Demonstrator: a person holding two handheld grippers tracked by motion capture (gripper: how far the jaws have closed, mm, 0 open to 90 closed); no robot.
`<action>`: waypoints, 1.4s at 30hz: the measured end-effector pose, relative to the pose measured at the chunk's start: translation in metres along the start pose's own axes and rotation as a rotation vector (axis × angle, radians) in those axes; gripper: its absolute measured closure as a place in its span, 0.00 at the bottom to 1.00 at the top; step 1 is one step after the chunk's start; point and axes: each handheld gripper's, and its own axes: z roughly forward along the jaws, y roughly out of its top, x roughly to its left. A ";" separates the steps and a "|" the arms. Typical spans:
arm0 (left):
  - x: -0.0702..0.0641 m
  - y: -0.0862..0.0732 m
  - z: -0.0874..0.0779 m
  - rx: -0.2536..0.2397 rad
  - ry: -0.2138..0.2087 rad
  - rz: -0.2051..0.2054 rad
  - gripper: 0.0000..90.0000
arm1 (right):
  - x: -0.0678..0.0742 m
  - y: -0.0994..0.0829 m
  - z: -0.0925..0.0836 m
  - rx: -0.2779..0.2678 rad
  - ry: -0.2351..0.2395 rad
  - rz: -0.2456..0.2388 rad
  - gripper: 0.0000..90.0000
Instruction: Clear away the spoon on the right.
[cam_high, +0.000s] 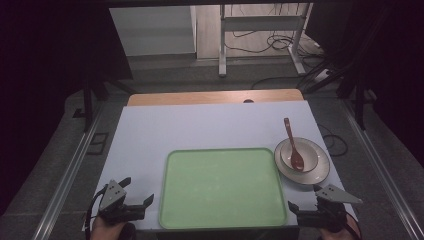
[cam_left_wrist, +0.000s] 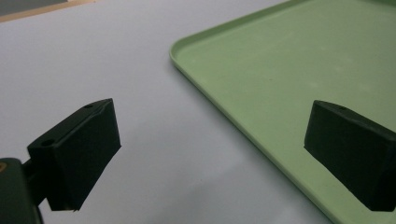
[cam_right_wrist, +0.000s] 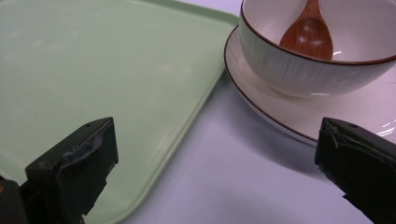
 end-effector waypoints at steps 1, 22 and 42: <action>0.000 0.000 0.000 0.000 0.000 0.000 0.03 | 0.000 0.000 0.000 0.000 0.000 0.000 0.00; 0.000 0.000 0.001 0.006 0.005 -0.007 0.03 | -0.005 0.020 0.002 -0.035 -0.017 -0.028 0.00; 0.002 0.000 0.000 0.000 0.005 -0.021 0.03 | -0.017 0.044 0.006 -0.050 -0.011 -0.043 0.00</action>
